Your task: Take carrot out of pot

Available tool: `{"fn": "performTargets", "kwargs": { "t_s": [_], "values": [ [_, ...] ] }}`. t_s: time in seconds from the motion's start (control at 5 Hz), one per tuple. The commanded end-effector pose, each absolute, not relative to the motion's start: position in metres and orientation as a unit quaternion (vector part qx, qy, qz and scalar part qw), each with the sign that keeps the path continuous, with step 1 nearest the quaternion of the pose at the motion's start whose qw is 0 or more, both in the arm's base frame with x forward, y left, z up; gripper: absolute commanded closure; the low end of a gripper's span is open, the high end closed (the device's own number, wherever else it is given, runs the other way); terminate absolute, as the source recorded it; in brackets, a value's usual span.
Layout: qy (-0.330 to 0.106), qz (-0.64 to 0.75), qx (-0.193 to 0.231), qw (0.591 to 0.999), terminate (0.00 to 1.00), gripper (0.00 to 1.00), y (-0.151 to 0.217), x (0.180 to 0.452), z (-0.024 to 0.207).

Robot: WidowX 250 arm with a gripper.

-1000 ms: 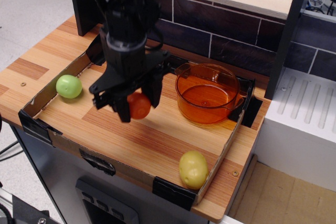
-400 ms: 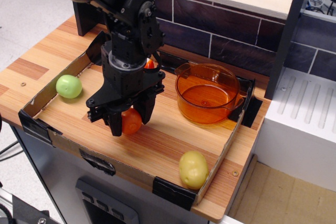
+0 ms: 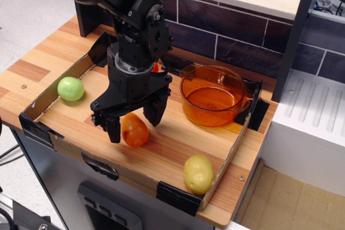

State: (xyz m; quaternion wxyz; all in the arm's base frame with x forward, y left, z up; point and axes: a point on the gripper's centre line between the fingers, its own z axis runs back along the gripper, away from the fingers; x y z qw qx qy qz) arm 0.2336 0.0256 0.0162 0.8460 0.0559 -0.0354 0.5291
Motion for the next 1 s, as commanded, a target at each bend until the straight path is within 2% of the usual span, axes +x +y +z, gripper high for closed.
{"fn": "performTargets", "kwargs": {
  "t_s": [0.0, 0.2, 0.4, 0.6, 0.8],
  "values": [
    [-0.042, 0.536, 0.031, 0.843, 0.00, 0.00, 0.034, 0.245, 0.044],
    [-0.072, 0.543, -0.003, 0.837, 0.00, 0.00, 0.029, 0.247, 0.074],
    [-0.101, 0.562, -0.050, 0.820, 0.00, 0.00, 0.023, 0.249, 0.123],
    [-0.095, 0.575, -0.094, 0.807, 0.00, 0.00, 0.026, 0.252, 0.173],
    [-0.095, 0.575, -0.094, 0.807, 1.00, 0.00, 0.026, 0.252, 0.173]
  ]
}}
